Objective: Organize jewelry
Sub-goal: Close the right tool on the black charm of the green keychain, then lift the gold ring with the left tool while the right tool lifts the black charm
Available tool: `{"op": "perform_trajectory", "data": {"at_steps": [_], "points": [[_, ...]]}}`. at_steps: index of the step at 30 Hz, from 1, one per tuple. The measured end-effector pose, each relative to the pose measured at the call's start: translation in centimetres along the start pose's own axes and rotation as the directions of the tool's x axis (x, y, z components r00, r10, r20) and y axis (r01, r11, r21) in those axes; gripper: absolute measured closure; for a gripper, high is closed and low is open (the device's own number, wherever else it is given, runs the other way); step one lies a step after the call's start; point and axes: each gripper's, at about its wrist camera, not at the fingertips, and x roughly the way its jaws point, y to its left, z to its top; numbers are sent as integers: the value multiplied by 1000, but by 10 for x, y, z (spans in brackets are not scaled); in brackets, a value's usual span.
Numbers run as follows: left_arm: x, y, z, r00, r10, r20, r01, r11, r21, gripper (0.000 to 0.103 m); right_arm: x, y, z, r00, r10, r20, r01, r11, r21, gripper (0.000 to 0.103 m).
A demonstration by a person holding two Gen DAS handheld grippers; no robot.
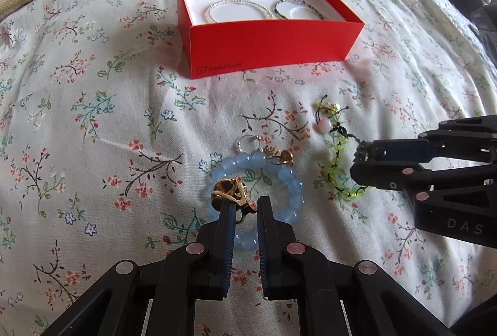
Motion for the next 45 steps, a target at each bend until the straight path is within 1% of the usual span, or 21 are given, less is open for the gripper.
{"op": "perform_trajectory", "data": {"at_steps": [8,13,16,18,20,22,24,27,30,31,33,36,38,40,42,45], "points": [[-11,-3,11,999,1,41,-1,1000,-11,94,-21,-7,6,999,17,42,-18,999,29,75],[-18,-5,24,998,-1,69,3,1000,-18,94,-34,-12,13,997,42,70,-46,997,57,75],[-20,-6,30,997,-4,79,6,1000,-27,94,-37,-17,17,996,57,76,-62,995,74,75],[-19,-7,31,997,-11,77,13,999,-34,94,-35,-23,18,997,42,67,-48,995,88,75],[-16,-10,31,997,-21,68,24,999,-38,94,-29,-34,18,999,26,41,-31,992,124,75],[-13,-15,31,998,-27,59,29,999,-29,94,-22,-49,17,999,46,11,-47,983,176,75],[-10,-19,30,998,-31,52,32,999,-17,94,-17,-65,16,998,66,1,-64,969,237,74],[-8,-23,30,998,-34,44,34,999,-6,94,-14,-87,14,997,72,-7,-67,946,317,73],[-8,-23,29,999,-33,42,34,999,-6,94,-17,-99,12,998,65,0,-61,935,349,63],[-8,-23,29,999,-33,42,34,999,-6,94,-19,-100,11,998,66,3,-63,936,346,59],[-8,-21,28,999,-30,42,31,999,-8,94,-22,-95,10,997,78,3,-74,944,321,59],[-8,-19,27,999,-27,41,28,1000,-13,95,-28,-79,10,994,108,10,-107,961,254,59],[-8,-17,28,999,-25,41,26,1000,-17,99,-29,-67,9,993,116,8,-115,969,217,59],[-8,-16,28,999,-27,42,27,999,-20,99,-26,-58,10,992,125,-7,-122,974,192,59],[-8,-17,28,999,-29,42,29,999,-19,99,-20,-52,10,992,121,-26,-115,977,178,60],[-7,-17,27,999,-31,36,31,999,-16,99,-8,-49,10,994,91,-56,-80,983,167,60]]}}
